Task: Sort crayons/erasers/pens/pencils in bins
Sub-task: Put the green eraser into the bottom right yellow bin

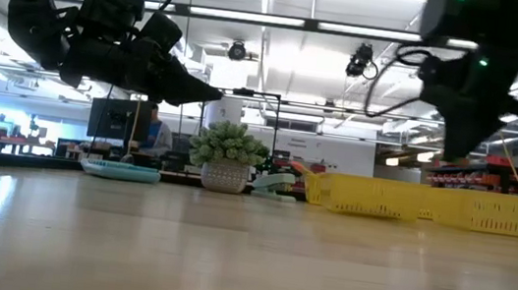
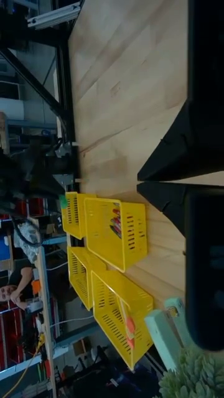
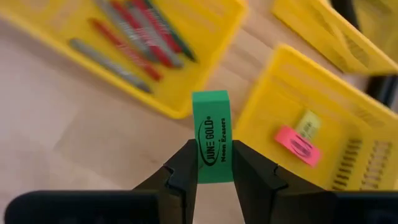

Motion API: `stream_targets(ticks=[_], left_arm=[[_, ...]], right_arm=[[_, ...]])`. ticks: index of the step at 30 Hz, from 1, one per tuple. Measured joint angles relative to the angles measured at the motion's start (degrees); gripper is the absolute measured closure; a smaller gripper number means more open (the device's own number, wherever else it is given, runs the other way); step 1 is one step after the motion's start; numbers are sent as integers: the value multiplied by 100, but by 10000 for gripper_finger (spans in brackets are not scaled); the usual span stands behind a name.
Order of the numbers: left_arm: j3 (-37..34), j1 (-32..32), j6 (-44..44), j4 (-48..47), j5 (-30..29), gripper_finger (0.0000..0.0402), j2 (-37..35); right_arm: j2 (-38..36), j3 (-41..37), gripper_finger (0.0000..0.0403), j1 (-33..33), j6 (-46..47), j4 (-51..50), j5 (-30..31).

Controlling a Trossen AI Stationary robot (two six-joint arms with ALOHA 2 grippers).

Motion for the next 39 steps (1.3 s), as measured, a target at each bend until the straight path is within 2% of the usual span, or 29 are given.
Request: stream_targets(ticks=[3, 8, 14, 22, 33, 39], left_arm=[[0, 0, 0, 4, 0, 388, 0], [0, 0, 0, 15, 0, 390, 0], [0, 0, -2, 28, -1, 374, 0], [-1, 0, -7, 26, -1, 390, 0], [-2, 0, -44, 24, -1, 371, 0], [-2, 0, -46, 24, 0, 384, 0]], right_arm=[[-514, -453, 303, 0, 457, 3, 195], [-981, -910, 303, -34, 695, -12, 583], [-1040, -1184, 303, -455, 915, -14, 631], [-1030, -1358, 303, -1336, 880, 19, 588], [-1026, -1358, 303, -2557, -7, 402, -496], [-1026, -1358, 303, -3024, -323, 469, -885]])
